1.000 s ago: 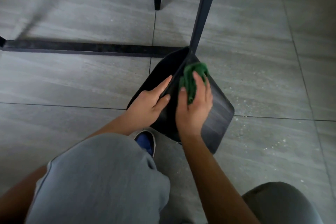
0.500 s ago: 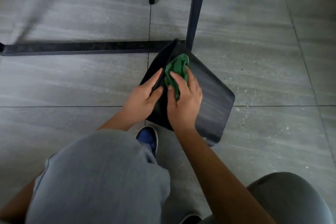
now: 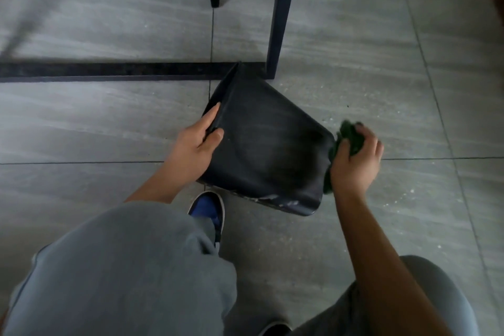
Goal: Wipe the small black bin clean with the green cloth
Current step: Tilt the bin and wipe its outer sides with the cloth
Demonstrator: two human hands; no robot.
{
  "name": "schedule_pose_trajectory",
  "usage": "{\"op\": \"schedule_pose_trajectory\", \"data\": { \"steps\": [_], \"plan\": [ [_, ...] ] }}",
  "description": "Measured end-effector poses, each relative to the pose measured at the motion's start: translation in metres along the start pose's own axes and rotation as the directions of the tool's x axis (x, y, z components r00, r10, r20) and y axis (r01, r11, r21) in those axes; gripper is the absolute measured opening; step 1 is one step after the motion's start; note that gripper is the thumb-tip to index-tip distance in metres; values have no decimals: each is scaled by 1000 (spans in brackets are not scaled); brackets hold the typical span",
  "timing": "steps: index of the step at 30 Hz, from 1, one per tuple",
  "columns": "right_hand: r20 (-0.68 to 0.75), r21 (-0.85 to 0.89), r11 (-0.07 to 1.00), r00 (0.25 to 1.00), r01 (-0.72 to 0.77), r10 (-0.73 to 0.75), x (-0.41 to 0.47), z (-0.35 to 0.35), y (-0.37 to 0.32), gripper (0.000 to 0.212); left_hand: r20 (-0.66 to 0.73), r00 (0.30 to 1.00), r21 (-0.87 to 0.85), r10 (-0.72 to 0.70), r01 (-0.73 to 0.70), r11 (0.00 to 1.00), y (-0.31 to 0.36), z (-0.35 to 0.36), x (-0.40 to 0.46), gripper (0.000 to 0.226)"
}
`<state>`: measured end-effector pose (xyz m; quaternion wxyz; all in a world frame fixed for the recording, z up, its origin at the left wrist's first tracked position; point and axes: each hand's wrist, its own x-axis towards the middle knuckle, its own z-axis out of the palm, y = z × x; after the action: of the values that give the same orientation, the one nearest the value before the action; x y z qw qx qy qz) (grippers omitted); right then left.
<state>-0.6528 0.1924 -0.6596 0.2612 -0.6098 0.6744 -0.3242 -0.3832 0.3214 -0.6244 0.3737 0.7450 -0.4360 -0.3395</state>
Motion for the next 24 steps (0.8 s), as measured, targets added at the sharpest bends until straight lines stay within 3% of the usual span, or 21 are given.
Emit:
{"op": "schedule_pose_trajectory", "data": {
  "steps": [2, 4, 6, 7, 8, 10, 11, 12, 14, 17, 18, 20, 24],
  "plan": [
    [75, 201, 976, 992, 83, -100, 8, -19, -42, 33, -1, 1000, -7, 13, -13, 1000, 0, 0, 3, 54],
    [262, 533, 841, 963, -91, -62, 6, -20, -77, 23, 5, 1000, 1, 14, -14, 1000, 1, 0, 1, 53],
    [436, 675, 661, 900, -328, 1, -1, -5, -95, 13, 9, 1000, 16, 4, -4, 1000, 3, 1, -2, 52],
    [489, 659, 647, 872, -384, 19, -5, 5, -93, 13, 9, 1000, 24, -3, 3, 1000, 4, 1, -3, 53],
    [517, 586, 710, 855, -390, 43, -9, 13, -87, 20, 7, 1000, 29, -13, 13, 1000, 4, 1, -2, 53],
    [452, 301, 935, 891, -188, 34, -19, 19, -68, 39, 3, 999, 22, -32, 32, 999, 3, 1, -3, 54],
    [377, 176, 982, 926, -74, 3, -22, 18, -57, 48, 2, 999, 16, -39, 39, 999, 3, 1, -3, 54],
    [292, 114, 993, 956, 9, -42, -26, 14, -51, 54, 3, 999, 16, -39, 39, 999, 3, 1, -4, 54],
    [252, 176, 980, 958, 95, -138, -41, 16, -47, 55, 12, 999, 17, -30, 30, 999, 2, 2, -2, 54],
    [326, -32, 908, 863, 418, -386, -62, 40, -40, 57, 44, 999, 33, -15, 14, 999, 8, 3, 4, 56],
    [317, -85, 881, 851, 466, -419, -62, 48, -34, 57, 57, 998, 41, -17, 15, 999, 9, 4, 4, 56],
    [253, -87, 895, 878, 438, -405, -46, 58, -20, 57, 70, 997, 56, -11, 7, 998, 11, 3, 1, 55],
    [142, -37, 989, 980, 145, -139, -10, 63, -19, 51, 98, 995, 38, 0, -4, 999, 11, 1, 1, 55]
  ]
}}
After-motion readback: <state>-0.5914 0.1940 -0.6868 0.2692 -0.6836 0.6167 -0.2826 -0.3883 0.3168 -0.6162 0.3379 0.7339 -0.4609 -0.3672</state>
